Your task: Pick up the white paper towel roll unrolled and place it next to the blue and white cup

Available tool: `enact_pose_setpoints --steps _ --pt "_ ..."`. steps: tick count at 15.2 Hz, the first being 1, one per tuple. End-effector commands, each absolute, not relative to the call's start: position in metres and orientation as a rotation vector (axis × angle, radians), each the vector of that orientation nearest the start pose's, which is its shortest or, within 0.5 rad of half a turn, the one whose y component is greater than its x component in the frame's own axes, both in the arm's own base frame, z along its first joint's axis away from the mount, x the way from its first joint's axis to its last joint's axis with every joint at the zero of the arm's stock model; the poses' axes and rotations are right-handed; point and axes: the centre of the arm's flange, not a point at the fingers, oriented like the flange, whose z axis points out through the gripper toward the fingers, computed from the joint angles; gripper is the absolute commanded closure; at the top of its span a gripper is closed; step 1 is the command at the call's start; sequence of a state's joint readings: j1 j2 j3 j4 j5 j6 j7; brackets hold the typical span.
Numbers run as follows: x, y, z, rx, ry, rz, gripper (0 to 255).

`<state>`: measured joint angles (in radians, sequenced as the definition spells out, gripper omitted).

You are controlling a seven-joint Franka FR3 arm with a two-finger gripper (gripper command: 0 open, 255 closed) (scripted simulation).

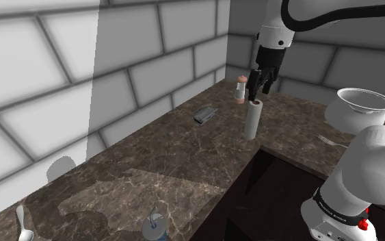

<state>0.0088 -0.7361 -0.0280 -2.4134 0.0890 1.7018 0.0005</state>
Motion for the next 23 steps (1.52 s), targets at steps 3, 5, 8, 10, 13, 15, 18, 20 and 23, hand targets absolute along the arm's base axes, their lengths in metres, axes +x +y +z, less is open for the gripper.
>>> enact_pose_setpoints --steps 3,5,8,10,13,15,18,20,23 --pt "0.344 -0.017 0.546 -3.04 0.068 -0.027 0" --pt "0.358 -0.035 0.532 -3.044 0.102 -0.017 0" --pt "0.377 -0.062 0.512 -3.051 0.152 -0.001 0" --pt "0.389 -0.081 0.498 -3.055 0.186 0.01 0" --pt "0.407 -0.11 0.478 -3.06 0.236 0.026 0" --pt "0.418 -0.129 0.464 -3.063 0.27 0.036 0" --pt "0.433 -0.159 0.444 -3.067 0.321 0.052 0" --pt "0.433 -0.159 0.438 -3.067 0.322 0.052 0" --pt "0.433 -0.158 0.423 -3.067 0.322 0.052 0"
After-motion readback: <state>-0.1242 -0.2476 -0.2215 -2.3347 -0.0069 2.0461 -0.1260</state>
